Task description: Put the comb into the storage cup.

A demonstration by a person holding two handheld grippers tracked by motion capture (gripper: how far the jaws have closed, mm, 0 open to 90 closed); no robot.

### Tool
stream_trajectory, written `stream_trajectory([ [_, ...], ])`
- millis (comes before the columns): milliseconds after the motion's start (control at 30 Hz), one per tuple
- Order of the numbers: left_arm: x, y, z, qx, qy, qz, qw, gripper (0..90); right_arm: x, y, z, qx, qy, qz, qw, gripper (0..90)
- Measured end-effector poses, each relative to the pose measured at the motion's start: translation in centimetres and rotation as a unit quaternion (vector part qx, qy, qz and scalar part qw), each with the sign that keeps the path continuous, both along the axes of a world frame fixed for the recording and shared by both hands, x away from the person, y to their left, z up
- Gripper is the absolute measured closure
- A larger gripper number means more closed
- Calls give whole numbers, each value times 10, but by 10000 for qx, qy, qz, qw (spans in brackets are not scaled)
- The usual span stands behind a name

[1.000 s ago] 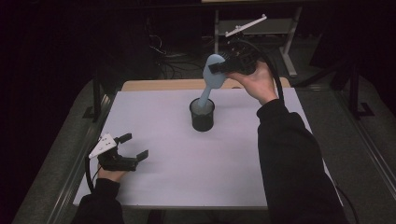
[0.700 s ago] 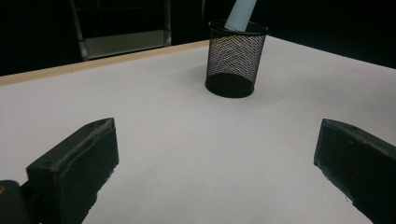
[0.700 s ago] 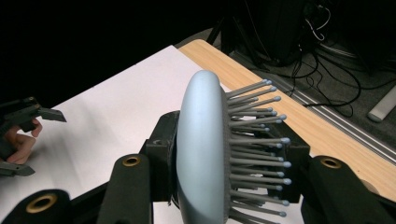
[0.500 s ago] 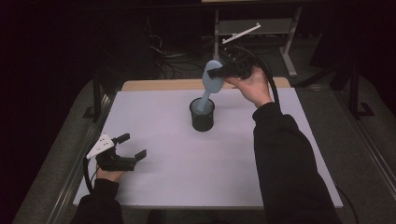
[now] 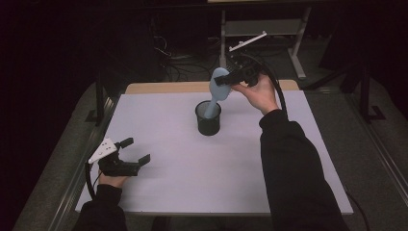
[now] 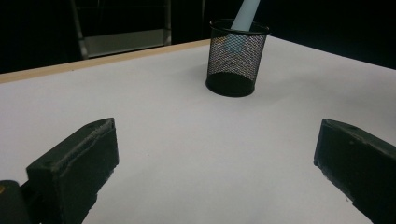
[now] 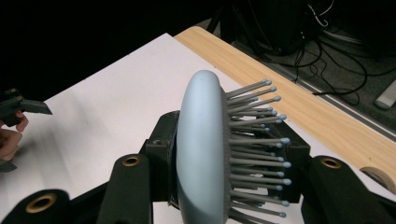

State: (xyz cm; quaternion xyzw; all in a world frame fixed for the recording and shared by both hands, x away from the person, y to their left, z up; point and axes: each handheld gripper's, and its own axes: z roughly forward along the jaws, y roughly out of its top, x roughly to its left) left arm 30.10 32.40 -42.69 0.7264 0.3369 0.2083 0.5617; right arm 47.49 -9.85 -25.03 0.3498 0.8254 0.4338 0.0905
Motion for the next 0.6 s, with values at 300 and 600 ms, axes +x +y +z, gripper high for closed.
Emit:
stream_trajectory([
  [300, 0, 1, 0, -17, 19, 14, 10000, 0, 3, -2, -14, 51, 98, -12, 9999, 513],
  [600, 0, 1, -1, 5, 29, 42, 10000, 0, 5, 2, -23, 82, 166, 61, 9998, 512],
])
